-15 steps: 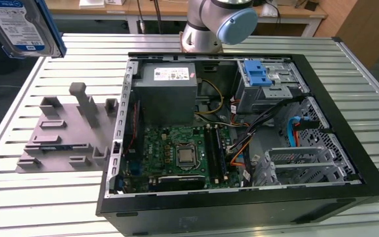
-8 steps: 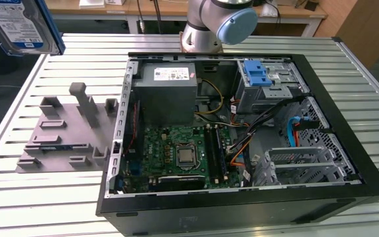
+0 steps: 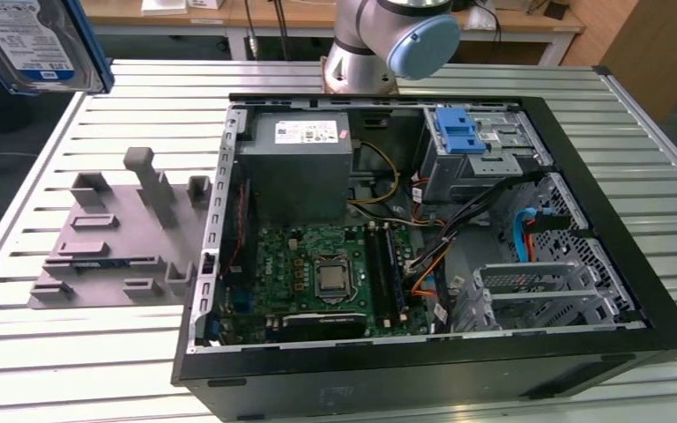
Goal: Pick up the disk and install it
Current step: 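Pick up the disk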
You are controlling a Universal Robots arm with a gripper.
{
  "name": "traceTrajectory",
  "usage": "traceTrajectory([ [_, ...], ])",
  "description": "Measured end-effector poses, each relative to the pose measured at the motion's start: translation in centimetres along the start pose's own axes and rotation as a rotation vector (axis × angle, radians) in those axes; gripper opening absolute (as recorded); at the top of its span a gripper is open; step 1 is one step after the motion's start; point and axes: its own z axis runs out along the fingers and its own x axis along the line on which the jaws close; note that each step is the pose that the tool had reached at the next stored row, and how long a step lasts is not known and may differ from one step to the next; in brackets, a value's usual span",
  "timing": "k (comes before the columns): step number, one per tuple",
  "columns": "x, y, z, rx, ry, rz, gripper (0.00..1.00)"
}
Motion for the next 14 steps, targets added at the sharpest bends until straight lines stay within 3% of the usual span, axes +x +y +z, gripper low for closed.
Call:
traceTrajectory([
  [14,-0.01,0.01,-0.75,0.0001,0.0000,0.000,0.36],
])
